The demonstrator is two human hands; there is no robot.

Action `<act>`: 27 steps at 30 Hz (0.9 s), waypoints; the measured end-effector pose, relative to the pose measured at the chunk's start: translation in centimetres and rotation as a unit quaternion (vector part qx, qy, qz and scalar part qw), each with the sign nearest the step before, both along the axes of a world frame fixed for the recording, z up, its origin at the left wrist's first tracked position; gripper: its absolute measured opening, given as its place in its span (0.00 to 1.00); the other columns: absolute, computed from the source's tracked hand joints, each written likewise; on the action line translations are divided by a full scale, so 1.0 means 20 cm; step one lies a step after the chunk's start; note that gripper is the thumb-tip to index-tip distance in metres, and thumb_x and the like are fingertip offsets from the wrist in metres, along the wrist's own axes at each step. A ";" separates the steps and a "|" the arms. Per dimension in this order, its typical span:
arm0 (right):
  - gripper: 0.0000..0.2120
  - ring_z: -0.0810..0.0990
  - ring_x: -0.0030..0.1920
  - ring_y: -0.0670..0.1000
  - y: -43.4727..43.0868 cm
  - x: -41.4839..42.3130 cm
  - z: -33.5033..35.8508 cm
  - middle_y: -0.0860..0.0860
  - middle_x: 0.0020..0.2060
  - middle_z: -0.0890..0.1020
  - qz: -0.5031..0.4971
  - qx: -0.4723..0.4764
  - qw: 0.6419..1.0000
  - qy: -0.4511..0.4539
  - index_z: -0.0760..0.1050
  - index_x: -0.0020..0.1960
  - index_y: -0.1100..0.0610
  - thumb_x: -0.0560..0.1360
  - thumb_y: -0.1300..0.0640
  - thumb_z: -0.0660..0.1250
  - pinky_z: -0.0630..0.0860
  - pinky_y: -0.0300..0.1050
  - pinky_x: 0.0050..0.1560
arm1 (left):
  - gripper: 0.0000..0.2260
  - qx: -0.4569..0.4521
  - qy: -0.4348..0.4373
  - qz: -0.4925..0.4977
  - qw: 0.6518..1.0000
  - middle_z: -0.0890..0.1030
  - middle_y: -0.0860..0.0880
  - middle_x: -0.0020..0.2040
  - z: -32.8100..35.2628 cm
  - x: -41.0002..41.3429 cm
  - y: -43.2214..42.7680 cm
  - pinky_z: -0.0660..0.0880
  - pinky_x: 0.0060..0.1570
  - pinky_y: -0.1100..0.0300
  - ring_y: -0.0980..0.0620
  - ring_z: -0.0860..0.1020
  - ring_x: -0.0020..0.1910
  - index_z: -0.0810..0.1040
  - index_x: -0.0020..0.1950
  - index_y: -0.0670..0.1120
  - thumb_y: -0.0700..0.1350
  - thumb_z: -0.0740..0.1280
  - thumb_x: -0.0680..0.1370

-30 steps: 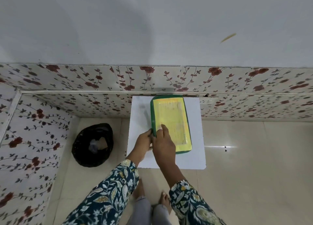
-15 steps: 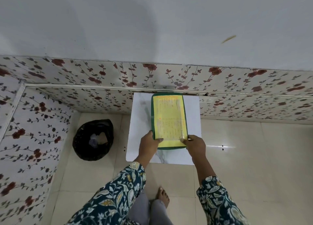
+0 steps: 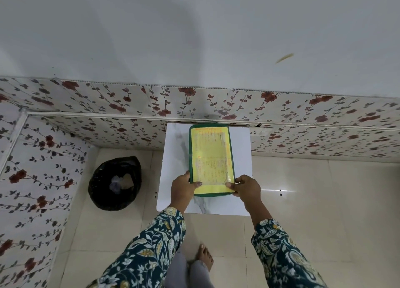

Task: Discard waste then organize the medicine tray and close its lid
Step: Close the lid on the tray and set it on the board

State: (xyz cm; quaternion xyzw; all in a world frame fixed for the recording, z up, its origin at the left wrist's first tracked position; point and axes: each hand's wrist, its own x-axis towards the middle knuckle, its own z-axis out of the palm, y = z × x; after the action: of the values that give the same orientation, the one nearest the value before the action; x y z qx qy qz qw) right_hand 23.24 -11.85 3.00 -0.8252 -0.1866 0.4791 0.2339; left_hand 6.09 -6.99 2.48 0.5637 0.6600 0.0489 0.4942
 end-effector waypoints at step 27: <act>0.18 0.80 0.47 0.58 -0.01 0.05 -0.04 0.64 0.54 0.78 0.010 0.018 0.997 0.071 0.72 0.56 0.63 0.70 0.60 0.72 0.80 0.51 0.53 | 0.22 -0.114 -0.074 0.122 0.983 0.72 0.36 0.68 -0.03 0.03 0.01 0.72 0.64 0.43 0.38 0.73 0.65 0.69 0.66 0.37 0.42 0.69 0.75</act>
State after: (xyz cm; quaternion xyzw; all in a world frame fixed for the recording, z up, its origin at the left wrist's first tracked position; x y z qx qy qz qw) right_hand 24.15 -12.04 2.18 -0.7829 -0.1865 0.5349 0.2571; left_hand 6.62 -6.71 1.85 0.4136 0.6869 0.0745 0.5929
